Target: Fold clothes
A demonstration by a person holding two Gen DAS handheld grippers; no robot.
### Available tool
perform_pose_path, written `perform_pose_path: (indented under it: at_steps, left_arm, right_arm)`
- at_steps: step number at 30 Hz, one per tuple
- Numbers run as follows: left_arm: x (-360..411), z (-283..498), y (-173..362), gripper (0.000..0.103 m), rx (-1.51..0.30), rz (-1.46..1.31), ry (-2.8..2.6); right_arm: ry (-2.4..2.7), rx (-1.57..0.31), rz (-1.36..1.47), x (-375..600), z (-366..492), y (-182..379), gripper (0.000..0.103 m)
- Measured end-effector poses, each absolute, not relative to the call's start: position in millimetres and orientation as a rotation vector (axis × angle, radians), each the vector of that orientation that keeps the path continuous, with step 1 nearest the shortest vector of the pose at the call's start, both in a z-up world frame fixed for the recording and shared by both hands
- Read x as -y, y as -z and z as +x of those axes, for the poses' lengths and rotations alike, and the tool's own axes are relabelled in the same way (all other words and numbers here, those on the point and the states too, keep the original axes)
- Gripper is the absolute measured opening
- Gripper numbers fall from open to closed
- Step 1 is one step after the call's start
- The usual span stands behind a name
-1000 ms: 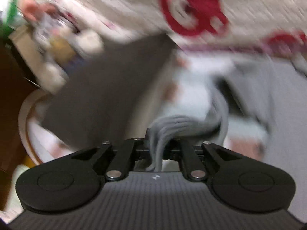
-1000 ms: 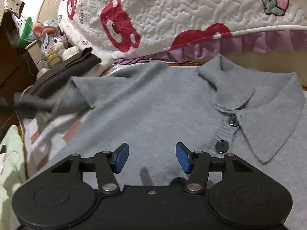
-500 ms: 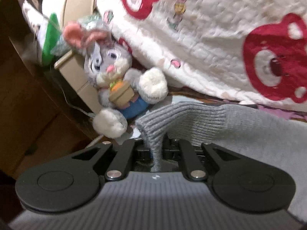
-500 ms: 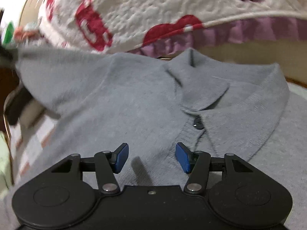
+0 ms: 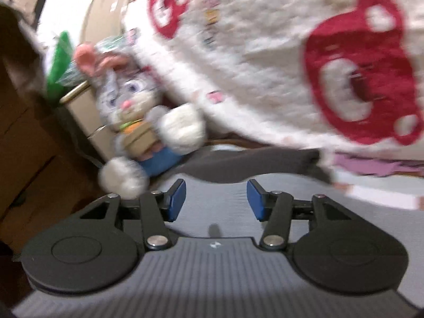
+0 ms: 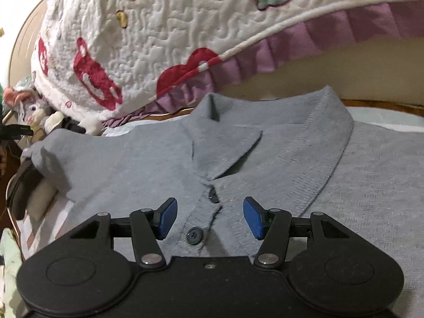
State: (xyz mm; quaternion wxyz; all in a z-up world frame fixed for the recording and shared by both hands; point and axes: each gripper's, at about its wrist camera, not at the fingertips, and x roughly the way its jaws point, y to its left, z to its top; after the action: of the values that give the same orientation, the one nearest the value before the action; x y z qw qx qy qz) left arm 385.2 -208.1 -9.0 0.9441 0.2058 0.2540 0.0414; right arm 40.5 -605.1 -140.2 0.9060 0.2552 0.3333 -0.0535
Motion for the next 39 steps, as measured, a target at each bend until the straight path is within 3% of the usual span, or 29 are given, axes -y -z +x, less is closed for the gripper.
perform_pose_path:
  at_steps: [2,3,11,15,28,33,35,36,37,39]
  left_arm:
    - [237.3,370.7,16.8,0.069,-0.493,0.470,0.017]
    - [253.2,363.7,24.0,0.071,-0.482,0.515,0.068]
    - [355.6,291.5,91.5,0.070,-0.651,0.413,0.549]
    - [402.0,245.2,124.3,0.070,-0.726,0.390,0.757]
    - [486.1,215.4,133.6,0.071,-0.817,0.209,1.050]
    - [524.0,207.0,149.7,0.071,-0.821,0.365,0.986]
    - [533.7,201.6,157.5,0.064,-0.798,0.436,0.952]
    - [535.0,201.2,161.7,0.056,-0.809,0.453,0.936]
    - [535.2,201.8,165.9,0.040,-0.826,0.464,0.918]
    - [530.2,202.2,167.7,0.026,-0.813,0.468,0.887]
  right_arm:
    - [0.109,-0.692,0.537,607.7,42.3,143.6,0.061]
    - [0.107,-0.699,0.528,607.8,43.6,144.6,0.061]
    - [0.103,-0.642,0.262,601.5,56.6,142.6,0.061]
    - [0.090,-0.646,0.301,604.4,59.1,150.4,0.061]
    - [0.063,-0.653,0.237,578.7,63.6,166.0,0.063]
    - [0.068,-0.640,0.223,574.2,61.8,168.0,0.065]
    - [0.069,-0.639,0.228,574.5,60.5,167.8,0.065]
    - [0.069,-0.640,0.229,574.6,59.8,167.6,0.065]
    - [0.069,-0.641,0.231,574.7,59.1,167.3,0.065]
    - [0.071,-0.645,0.234,575.1,58.4,166.7,0.065]
